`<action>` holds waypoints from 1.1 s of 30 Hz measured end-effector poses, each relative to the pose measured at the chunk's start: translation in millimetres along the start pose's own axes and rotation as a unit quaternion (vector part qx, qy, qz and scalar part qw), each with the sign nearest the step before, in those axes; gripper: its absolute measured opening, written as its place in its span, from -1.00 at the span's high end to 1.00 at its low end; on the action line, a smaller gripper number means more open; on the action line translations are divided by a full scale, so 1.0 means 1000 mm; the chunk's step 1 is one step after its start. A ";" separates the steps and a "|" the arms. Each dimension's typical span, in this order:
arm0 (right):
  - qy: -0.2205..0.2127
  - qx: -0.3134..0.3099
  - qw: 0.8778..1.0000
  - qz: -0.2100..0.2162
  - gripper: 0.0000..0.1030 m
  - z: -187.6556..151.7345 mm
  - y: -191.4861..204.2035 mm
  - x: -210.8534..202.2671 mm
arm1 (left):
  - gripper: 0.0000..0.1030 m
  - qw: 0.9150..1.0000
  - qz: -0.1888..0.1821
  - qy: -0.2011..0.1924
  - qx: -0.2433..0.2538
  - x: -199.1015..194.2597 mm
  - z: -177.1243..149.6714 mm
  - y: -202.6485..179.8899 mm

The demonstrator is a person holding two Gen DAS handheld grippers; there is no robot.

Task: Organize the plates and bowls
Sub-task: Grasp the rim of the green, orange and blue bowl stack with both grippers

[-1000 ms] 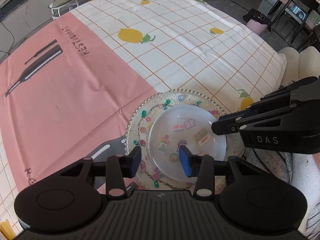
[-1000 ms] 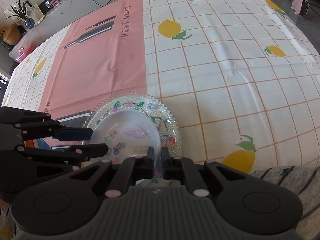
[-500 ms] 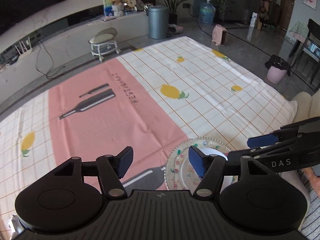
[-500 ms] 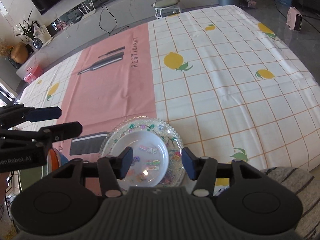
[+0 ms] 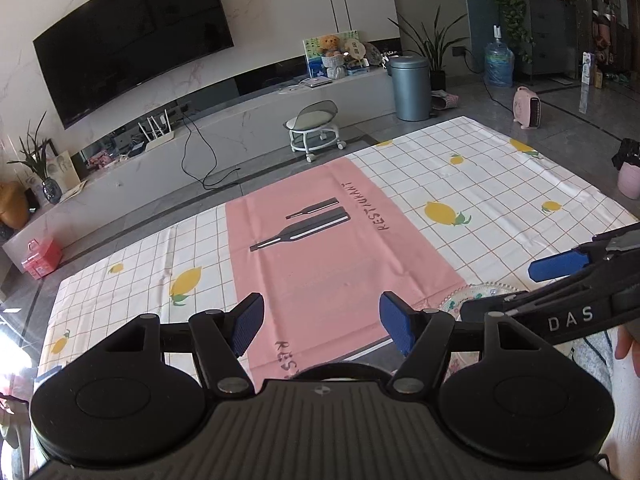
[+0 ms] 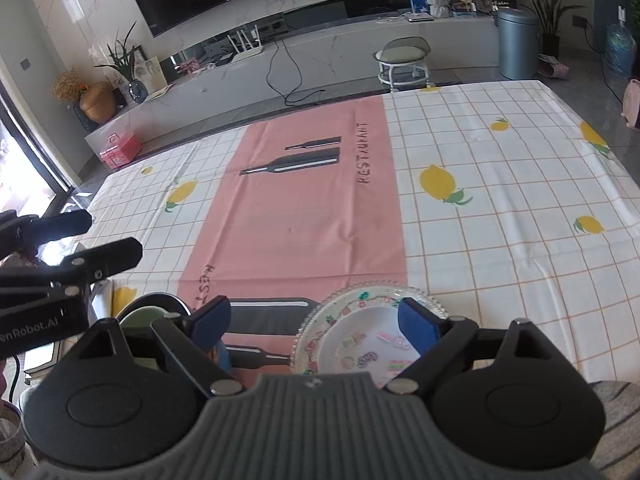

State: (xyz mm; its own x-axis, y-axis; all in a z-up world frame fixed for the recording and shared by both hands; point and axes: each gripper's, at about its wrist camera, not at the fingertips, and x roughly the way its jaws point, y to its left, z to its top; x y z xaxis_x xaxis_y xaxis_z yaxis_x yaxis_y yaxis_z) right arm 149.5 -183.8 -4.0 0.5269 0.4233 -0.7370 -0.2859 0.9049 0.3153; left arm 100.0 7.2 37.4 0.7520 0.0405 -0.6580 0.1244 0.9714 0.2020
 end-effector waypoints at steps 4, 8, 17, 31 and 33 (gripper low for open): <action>0.002 0.012 0.999 0.039 -0.75 -0.004 0.013 0.009 | -0.51 0.999 0.022 0.013 -0.046 -0.002 -0.020 0.018; 0.024 0.015 0.998 0.064 -0.75 -0.012 0.025 0.025 | -0.51 0.995 0.011 0.042 -0.087 0.004 -0.037 0.039; 0.083 0.003 0.992 0.098 -0.75 -0.023 0.041 0.055 | -0.48 0.987 0.004 0.101 -0.122 0.023 -0.065 0.060; 0.201 0.065 0.967 0.139 -0.42 -0.039 0.041 0.108 | -0.52 0.953 -0.029 0.193 -0.231 0.066 -0.094 0.080; 0.213 0.076 0.964 0.143 -0.39 -0.042 0.042 0.116 | -0.54 0.945 -0.052 0.194 -0.256 0.071 -0.098 0.084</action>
State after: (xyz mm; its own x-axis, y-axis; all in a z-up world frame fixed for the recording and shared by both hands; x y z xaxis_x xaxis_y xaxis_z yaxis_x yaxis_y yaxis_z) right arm 165.3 -98.7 -101.1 0.0588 0.6288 -0.7753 -0.2325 0.7639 0.6020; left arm 100.0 114.9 -63.4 0.4459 -0.0763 -0.8918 -0.2201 0.9564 -0.1919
